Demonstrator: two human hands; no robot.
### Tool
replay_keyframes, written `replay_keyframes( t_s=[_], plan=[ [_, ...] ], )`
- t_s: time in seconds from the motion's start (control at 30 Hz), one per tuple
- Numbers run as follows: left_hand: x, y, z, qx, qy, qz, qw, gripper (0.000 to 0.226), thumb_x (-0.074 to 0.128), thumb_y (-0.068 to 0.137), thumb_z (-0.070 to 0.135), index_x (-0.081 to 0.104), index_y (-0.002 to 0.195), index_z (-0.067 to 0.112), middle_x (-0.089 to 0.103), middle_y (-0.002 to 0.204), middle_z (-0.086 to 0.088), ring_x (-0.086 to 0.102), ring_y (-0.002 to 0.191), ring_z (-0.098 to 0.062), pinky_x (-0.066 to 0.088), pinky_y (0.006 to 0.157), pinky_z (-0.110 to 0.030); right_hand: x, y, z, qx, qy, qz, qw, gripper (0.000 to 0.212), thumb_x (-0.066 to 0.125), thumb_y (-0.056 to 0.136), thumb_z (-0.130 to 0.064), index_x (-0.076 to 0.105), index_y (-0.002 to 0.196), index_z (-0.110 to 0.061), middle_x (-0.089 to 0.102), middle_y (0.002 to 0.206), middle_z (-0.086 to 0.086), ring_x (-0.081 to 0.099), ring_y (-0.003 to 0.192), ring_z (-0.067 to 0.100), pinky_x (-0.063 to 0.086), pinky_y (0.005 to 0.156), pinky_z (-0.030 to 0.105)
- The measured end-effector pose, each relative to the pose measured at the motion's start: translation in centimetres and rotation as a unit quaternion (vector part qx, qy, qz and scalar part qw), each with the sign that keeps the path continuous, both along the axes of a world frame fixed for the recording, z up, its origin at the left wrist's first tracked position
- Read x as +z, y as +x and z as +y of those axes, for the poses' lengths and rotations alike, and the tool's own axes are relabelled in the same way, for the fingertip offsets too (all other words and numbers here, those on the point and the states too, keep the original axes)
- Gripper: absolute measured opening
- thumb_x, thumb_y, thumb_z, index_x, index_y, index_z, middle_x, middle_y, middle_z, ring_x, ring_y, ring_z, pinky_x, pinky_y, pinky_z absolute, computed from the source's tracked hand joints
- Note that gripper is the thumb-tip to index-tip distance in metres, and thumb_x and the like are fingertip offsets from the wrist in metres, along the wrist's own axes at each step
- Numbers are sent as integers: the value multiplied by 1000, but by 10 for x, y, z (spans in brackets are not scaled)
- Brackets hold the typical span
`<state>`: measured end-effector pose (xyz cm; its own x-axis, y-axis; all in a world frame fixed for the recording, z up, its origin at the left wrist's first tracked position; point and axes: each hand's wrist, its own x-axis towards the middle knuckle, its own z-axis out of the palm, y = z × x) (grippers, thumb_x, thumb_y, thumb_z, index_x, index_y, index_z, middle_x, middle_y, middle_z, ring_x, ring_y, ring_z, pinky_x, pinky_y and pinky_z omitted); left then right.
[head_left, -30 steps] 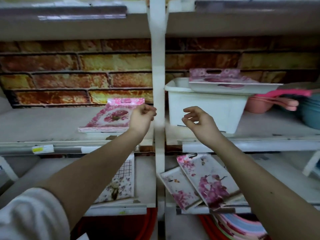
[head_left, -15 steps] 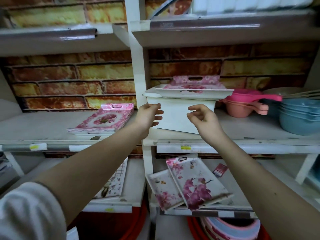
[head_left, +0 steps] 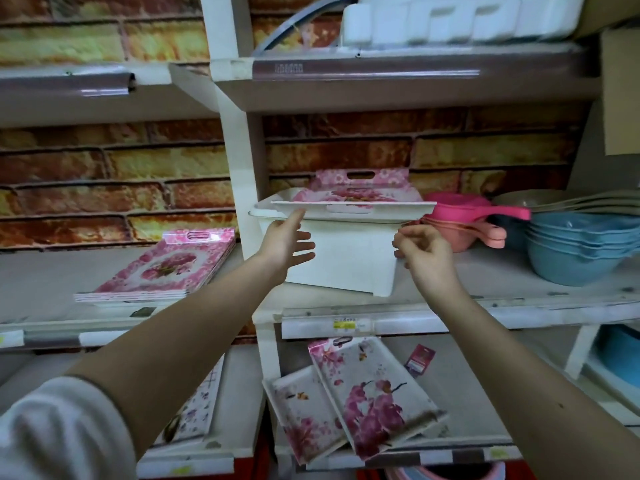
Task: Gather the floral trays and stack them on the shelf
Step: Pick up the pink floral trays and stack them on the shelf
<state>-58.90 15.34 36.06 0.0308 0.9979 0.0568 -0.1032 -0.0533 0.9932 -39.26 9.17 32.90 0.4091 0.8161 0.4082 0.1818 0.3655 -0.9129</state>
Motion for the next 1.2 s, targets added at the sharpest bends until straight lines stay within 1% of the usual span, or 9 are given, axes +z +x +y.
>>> replay_keyframes(
  t_s=[0.1, 0.2, 0.27, 0.5, 0.67, 0.8, 0.93, 1.07, 1.2],
  plan=[
    [6, -1, 21, 31, -23, -49, 998, 68, 52, 85, 58, 42, 130, 9, 53, 114, -13, 62, 86, -22, 55, 61, -32, 8, 11, 13, -21, -30, 35, 999, 28, 64, 85, -25, 57, 98, -1, 60, 89, 10, 58, 77, 20, 43, 66, 29],
    [9, -4, 40, 46, -58, -98, 992, 76, 52, 81, 64, 39, 135, 12, 51, 115, -13, 63, 87, -24, 56, 60, -35, 16, 22, 23, -16, -84, 117, 989, 32, 66, 80, -41, 62, 88, -11, 59, 85, 5, 58, 69, 16, 48, 68, 33],
    [10, -5, 51, 46, -71, -122, 989, 80, 53, 79, 66, 38, 136, 12, 52, 117, -15, 63, 86, -25, 57, 60, -37, 19, 28, 29, 4, -118, 153, 981, 32, 66, 77, -51, 59, 84, -20, 61, 86, 2, 62, 76, 18, 51, 73, 37],
    [25, -8, 79, -10, -118, -184, 976, 78, 63, 79, 53, 33, 138, 13, 49, 127, -27, 64, 85, -38, 56, 74, -43, 37, 34, 51, 27, -148, 234, 960, 52, 57, 71, -70, 56, 78, -19, 60, 86, 6, 63, 81, 20, 51, 62, 34],
    [34, -17, 93, -58, -159, -162, 972, 57, 60, 86, 32, 38, 127, -1, 51, 119, -30, 62, 82, -43, 53, 71, -44, 47, 37, 64, 4, -125, 238, 963, 32, 57, 81, -54, 56, 74, -22, 60, 75, 4, 60, 67, 20, 51, 61, 34],
    [40, -18, 99, -63, -158, -115, 979, 45, 57, 90, 20, 39, 126, 3, 51, 113, -27, 62, 88, -43, 58, 62, -45, 46, 36, 73, -1, -134, 226, 965, 21, 49, 89, -34, 58, 92, -15, 58, 75, 4, 57, 62, 19, 49, 59, 32],
    [37, -11, 103, -35, -105, -30, 993, 21, 41, 95, 3, 46, 115, 1, 52, 120, -24, 64, 81, -39, 59, 50, -37, 43, 37, 77, -20, -103, 224, 969, 24, 47, 90, -23, 55, 107, -9, 58, 78, 8, 56, 58, 19, 50, 57, 31],
    [31, -9, 102, -33, -83, -54, 995, 15, 35, 94, -3, 49, 92, 0, 58, 91, -19, 64, 78, -37, 59, 54, -36, 40, 37, 76, -23, -87, 236, 968, 33, 49, 90, -18, 54, 117, -1, 57, 85, 14, 56, 60, 21, 51, 60, 30],
    [18, -9, 100, -22, -64, -85, 994, 15, 37, 94, -4, 50, 87, -7, 60, 88, -19, 63, 82, -37, 59, 60, -37, 35, 31, 69, -27, -67, 250, 966, 35, 50, 90, -12, 53, 121, 5, 59, 91, 17, 57, 65, 22, 50, 62, 30]
  ],
)
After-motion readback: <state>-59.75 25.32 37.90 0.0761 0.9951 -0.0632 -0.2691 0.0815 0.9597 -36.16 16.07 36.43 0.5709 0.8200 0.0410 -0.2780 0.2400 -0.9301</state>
